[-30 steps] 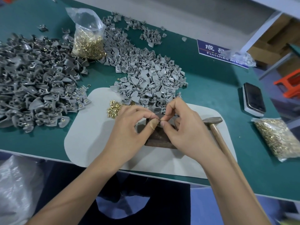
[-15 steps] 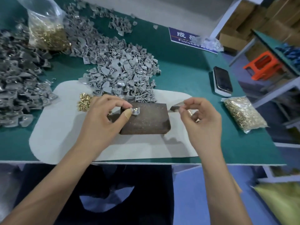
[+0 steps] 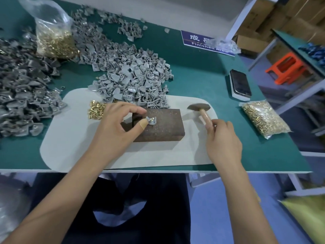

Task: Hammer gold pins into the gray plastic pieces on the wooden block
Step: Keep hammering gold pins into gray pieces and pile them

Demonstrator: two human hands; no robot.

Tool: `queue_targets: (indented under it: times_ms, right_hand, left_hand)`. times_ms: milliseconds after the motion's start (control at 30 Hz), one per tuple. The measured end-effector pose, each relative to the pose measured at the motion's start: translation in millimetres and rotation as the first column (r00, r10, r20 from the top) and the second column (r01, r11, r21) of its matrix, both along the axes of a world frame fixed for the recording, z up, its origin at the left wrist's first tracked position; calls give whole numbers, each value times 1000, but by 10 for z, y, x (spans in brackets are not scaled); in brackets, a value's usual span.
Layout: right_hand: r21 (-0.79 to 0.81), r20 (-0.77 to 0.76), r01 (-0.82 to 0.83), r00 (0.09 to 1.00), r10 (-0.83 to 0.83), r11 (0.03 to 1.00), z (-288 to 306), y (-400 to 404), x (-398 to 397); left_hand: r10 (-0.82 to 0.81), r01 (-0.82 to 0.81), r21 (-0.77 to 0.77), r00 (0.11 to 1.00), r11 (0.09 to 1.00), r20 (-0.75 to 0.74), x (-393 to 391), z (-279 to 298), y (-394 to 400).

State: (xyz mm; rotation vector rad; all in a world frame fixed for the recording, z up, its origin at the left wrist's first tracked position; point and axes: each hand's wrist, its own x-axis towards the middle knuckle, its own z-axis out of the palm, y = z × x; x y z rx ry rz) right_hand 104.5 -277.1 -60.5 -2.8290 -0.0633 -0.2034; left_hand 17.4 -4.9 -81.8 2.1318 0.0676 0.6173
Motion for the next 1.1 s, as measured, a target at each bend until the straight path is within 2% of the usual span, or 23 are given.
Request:
queue_targets:
  times_ms: [33,67,133,167,267,367,533,733,900,1033,1100]
  right_hand:
    - [99,-10,-28,1000,29,995,37,5,-6]
    - [267,-17,-58,998,65,962,85,9,-28]
    - [594,-37,-80,991,127,801,257,39,-123]
    - [661,-38,-114,982,185,742,355,55,-172]
    - [595,7,-368,892,453,715,546,146,-305]
    - [525,-9,-480,822,569,703,606,281,-391]
    - [345,-25,-493,846,533,799,632,349,-422]
    - [187,-24,-507,854,519,842,590,409,-507]
    - [283,86,-480,875,477,830,537,489,-573]
    - [262,17,-465,878,478,846,485,509,-580]
    - [279,52,-444,892,449,851,477,476,-554]
  left_hand:
    - [-1,1,-4,1000,1000,1,-1,-2,0]
    - [0,0,-10,1000,1000,5,2,-4,-3]
    - [4,-4,-17,1000,1000,11,9,-4,-13]
    - [6,-6,-18,1000,1000,11,13,-5,-18]
    - [12,-12,-5,1000,1000,28,21,-7,-23]
    - [14,-15,16,998,1000,64,28,-8,-34]
    - [32,-34,28,996,999,84,27,-25,-42]
    - [51,-54,29,994,998,100,20,-15,-41]
    - [43,-44,13,995,999,87,22,-17,-31]
    - [42,-42,-1,998,999,55,32,-26,-26]
    - [40,-39,-8,998,999,48,26,-34,-21]
